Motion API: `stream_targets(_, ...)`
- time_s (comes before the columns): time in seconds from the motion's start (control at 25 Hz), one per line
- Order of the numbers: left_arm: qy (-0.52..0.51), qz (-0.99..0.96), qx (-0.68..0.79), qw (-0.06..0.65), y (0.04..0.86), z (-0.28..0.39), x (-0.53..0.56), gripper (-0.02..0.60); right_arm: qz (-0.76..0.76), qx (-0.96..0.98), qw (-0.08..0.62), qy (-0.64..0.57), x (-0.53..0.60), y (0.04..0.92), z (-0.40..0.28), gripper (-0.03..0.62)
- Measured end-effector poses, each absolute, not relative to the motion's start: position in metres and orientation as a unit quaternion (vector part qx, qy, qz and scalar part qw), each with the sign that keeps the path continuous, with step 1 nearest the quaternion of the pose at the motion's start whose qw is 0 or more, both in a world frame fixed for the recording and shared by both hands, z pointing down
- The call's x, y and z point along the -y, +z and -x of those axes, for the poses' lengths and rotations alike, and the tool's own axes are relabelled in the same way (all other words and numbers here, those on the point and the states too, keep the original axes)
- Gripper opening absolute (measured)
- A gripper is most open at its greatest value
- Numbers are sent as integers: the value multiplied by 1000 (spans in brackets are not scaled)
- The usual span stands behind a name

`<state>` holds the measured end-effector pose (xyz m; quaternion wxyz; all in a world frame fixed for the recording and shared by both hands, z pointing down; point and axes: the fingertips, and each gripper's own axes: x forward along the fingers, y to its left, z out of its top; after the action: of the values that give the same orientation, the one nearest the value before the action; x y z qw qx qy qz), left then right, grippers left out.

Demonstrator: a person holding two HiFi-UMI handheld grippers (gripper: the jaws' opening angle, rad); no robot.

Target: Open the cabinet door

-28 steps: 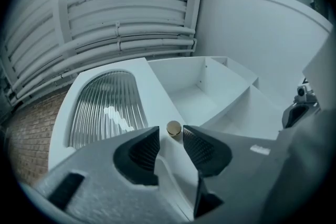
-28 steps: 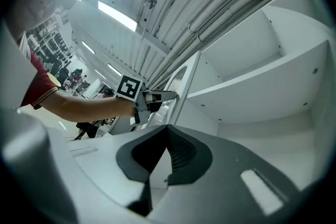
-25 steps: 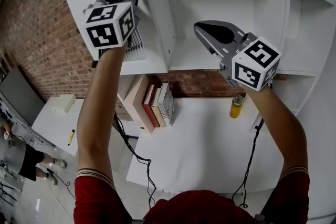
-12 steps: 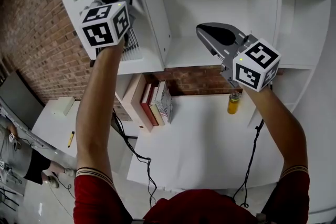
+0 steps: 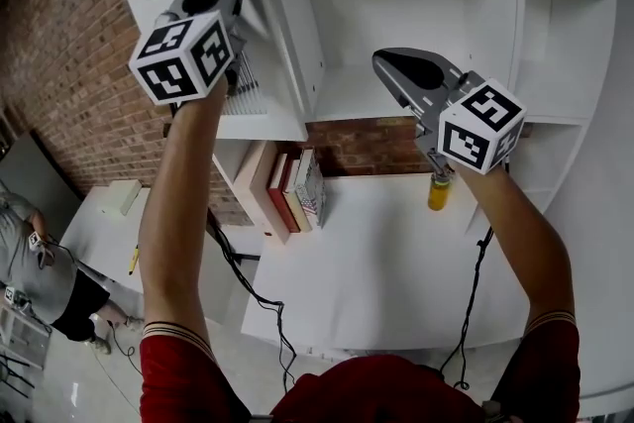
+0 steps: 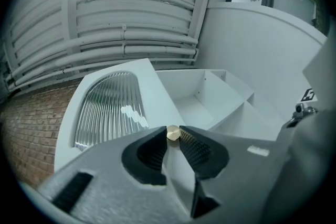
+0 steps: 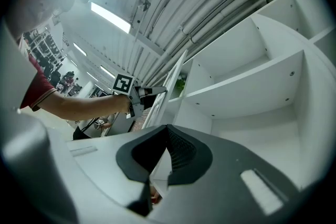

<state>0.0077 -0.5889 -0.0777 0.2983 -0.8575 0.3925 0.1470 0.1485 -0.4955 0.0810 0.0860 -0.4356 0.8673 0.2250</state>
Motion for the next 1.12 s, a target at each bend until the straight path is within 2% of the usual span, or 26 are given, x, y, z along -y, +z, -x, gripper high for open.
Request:
stream_targets(0.48, 179, 872, -356, 285, -79, 46, 532, 80, 430, -869, 95, 224, 476, 81, -123, 13)
stream_targets(1.12, 216, 869, -345, 281, -81, 139, 475, 91, 392, -882, 88, 249, 452, 75, -40, 14)
